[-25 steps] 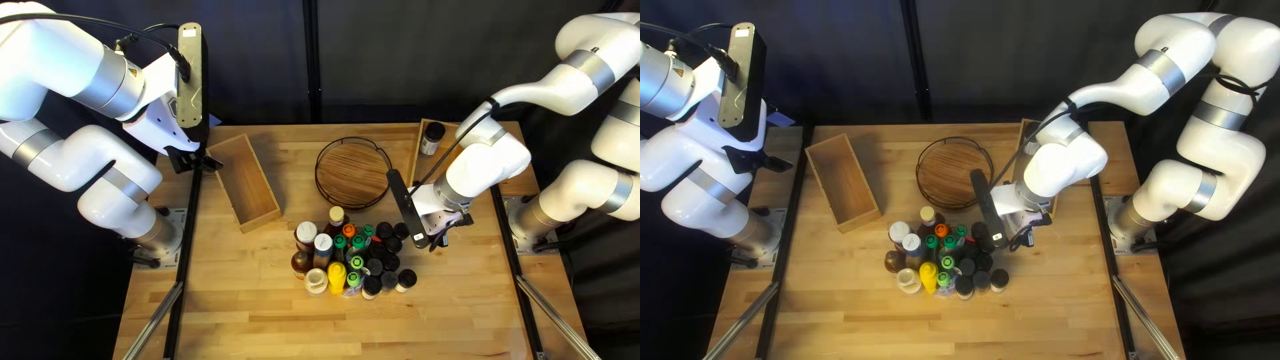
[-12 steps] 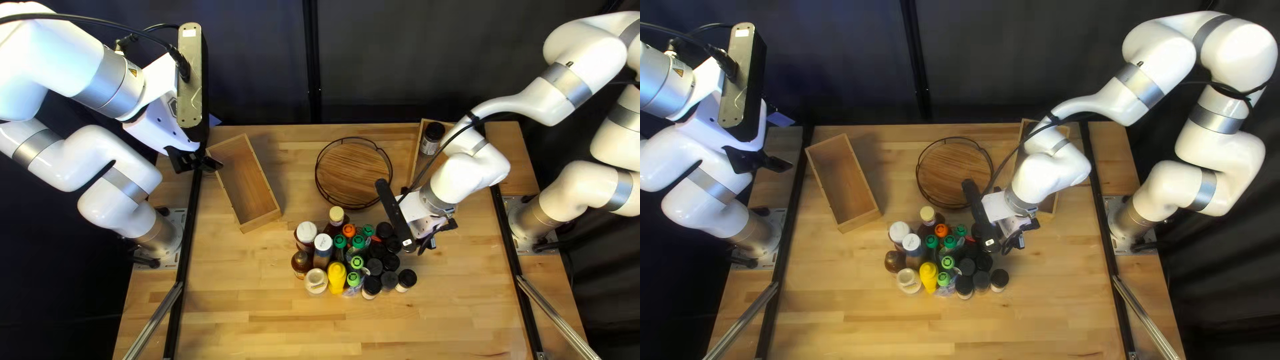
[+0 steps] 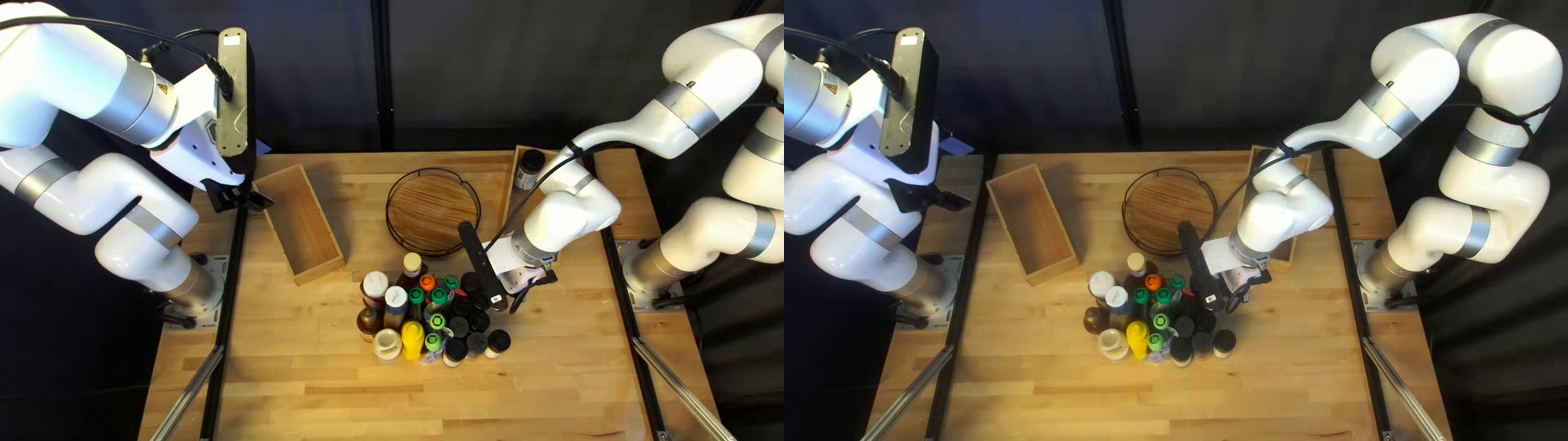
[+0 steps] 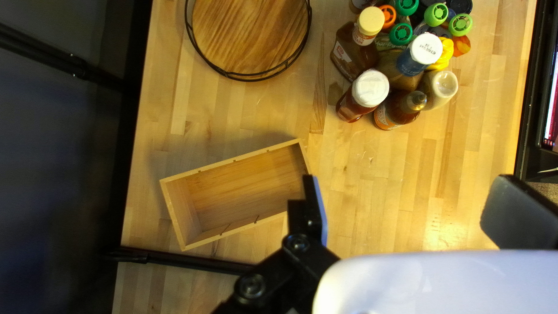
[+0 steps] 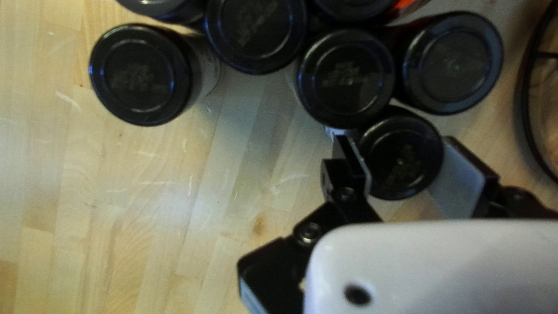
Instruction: Separate condiments, baby food and spices and place it in 3 different racks/containers
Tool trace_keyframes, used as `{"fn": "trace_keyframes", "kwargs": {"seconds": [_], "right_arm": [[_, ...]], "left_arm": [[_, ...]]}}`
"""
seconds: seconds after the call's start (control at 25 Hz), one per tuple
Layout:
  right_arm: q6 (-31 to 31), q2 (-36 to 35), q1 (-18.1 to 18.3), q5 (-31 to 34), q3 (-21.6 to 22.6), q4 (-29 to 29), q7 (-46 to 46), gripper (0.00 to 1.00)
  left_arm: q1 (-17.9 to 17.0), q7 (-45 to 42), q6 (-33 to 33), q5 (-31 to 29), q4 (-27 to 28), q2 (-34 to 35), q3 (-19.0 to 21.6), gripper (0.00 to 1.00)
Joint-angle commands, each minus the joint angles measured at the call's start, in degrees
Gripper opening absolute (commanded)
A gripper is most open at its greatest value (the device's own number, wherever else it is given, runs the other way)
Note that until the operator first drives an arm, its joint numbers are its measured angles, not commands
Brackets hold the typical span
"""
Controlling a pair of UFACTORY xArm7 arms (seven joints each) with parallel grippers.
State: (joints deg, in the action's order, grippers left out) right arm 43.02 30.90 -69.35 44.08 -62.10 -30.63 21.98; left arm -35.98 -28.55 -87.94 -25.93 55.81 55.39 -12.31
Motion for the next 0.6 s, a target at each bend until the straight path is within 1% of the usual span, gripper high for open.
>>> {"fn": "trace_keyframes", "kwargs": {"seconds": [0.04, 0.16, 0.24, 0.32, 0.44, 0.56, 0.6], "right_arm": [[11.21, 7.81, 5.77, -1.80, 9.95, -0.51, 2.17, 0.00], [18.33, 12.79, 9.18, -3.01, 15.89, -0.63, 3.75, 0.00], [23.68, 16.84, 12.21, -3.96, 20.25, -0.53, 5.31, 0.00], [26.89, 19.31, 14.18, -4.44, 22.64, -0.44, 6.32, 0.00], [31.25, 23.95, 18.10, -4.55, 24.87, 0.45, 6.59, 0.00], [33.60, 27.54, 21.91, -3.48, 24.59, 1.99, 5.87, 0.00], [34.14, 28.88, 23.68, -2.70, 24.04, 2.74, 5.51, 0.00]], "left_arm": [[0.00, 0.00, 0.00, 0.00, 0.00, 0.00, 0.00, 1.00], [0.00, 0.00, 0.00, 0.00, 0.00, 0.00, 0.00, 1.00], [0.00, 0.00, 0.00, 0.00, 0.00, 0.00, 0.00, 1.00], [0.00, 0.00, 0.00, 0.00, 0.00, 0.00, 0.00, 1.00], [0.00, 0.00, 0.00, 0.00, 0.00, 0.00, 0.00, 1.00], [0.00, 0.00, 0.00, 0.00, 0.00, 0.00, 0.00, 1.00], [0.00, 0.00, 0.00, 0.00, 0.00, 0.00, 0.00, 1.00]]}}
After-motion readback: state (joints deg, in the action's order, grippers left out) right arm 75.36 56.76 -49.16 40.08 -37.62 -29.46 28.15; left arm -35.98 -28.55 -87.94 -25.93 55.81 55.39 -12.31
